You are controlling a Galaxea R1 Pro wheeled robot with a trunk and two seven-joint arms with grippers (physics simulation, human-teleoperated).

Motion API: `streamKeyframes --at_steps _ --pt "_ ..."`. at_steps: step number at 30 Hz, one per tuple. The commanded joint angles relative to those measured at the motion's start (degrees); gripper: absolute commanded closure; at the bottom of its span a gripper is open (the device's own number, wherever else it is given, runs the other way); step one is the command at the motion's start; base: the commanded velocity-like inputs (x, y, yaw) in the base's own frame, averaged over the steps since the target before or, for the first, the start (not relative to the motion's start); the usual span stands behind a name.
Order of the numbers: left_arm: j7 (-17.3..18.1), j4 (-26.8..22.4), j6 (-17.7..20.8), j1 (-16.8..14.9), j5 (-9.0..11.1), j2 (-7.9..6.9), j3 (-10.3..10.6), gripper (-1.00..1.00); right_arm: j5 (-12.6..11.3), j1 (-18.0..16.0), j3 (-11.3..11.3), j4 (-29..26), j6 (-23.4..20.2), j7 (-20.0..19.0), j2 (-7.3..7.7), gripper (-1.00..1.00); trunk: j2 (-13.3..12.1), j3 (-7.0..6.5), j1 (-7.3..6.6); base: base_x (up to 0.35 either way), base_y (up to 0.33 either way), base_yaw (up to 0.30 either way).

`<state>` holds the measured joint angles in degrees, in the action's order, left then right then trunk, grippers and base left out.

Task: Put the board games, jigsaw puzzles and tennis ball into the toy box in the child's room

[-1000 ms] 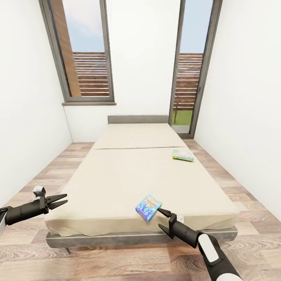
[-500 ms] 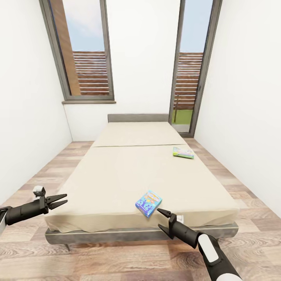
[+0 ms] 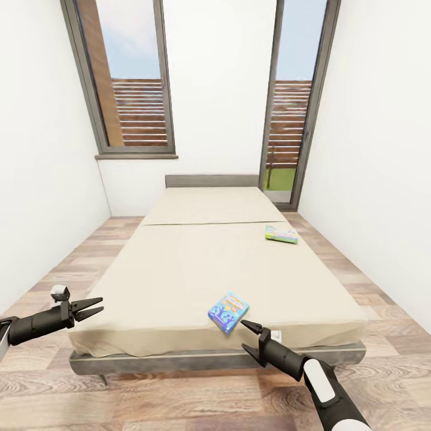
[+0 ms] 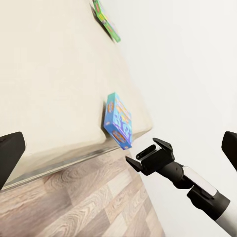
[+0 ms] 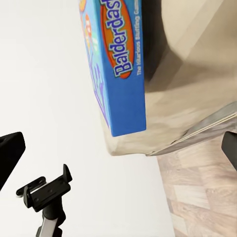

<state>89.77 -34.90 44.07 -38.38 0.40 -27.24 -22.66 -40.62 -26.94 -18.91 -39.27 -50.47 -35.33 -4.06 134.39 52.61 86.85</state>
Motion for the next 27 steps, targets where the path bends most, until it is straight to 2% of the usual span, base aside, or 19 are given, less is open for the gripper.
streamKeyframes --at_steps 1,27 --pt "0.2 0.0 0.6 0.0 0.0 -0.02 0.0 -1.0 0.2 0.0 -0.3 0.0 -0.3 -0.2 -0.07 -1.0 0.0 0.06 -0.01 0.059 0.081 0.0" --pt "0.2 0.0 0.5 0.0 0.0 -0.01 0.0 -1.0 0.2 0.0 -0.2 0.0 -0.3 0.0 -0.07 -1.0 0.0 0.06 -0.01 0.048 0.038 0.0"
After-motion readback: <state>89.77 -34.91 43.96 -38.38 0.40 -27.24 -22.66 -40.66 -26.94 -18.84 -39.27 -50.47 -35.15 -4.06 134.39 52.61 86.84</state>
